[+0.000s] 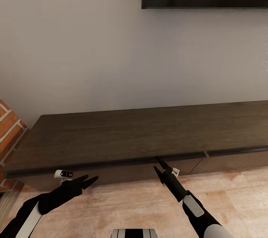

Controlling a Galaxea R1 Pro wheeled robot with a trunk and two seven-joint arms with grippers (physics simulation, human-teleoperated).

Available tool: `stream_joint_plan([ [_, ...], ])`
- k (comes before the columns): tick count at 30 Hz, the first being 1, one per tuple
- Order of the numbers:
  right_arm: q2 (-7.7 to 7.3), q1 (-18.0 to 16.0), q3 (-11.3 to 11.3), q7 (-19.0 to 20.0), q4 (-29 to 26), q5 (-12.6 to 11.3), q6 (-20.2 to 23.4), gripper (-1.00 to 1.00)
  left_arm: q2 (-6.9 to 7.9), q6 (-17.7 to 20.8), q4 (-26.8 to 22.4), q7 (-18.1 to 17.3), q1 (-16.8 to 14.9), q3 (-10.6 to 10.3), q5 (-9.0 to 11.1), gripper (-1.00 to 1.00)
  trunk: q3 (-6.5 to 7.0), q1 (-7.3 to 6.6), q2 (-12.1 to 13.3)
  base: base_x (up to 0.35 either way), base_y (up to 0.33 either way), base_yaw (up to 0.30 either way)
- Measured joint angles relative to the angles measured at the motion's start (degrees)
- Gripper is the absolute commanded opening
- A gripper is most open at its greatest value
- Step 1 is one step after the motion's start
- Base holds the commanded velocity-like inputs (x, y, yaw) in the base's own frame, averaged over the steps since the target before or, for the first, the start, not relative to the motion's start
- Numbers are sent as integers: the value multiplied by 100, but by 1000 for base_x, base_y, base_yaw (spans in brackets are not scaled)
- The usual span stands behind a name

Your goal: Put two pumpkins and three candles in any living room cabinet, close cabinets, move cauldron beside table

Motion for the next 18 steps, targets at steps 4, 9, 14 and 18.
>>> stream_joint_plan([
  [4, 0, 1, 0, 0, 0, 1, 0, 100, 5, 0, 3, 0, 0, 0, -1, 100, 45, -5, 3, 0, 0, 0],
  [9, 0, 1, 0, 0, -1, 1, 0, 100, 6, 0, 3, 0, 0, 0, -1, 100, 45, -5, 3, 0, 0, 0],
  [14, 0, 1, 0, 0, -1, 1, 0, 100, 8, 0, 4, 0, 0, 0, -1, 100, 45, -5, 3, 0, 0, 0],
  [18, 0, -1, 0, 0, -1, 0, 0, 100, 4, 0, 4, 0, 0, 0, -1, 100, 45, -5, 3, 0, 0, 0],
])
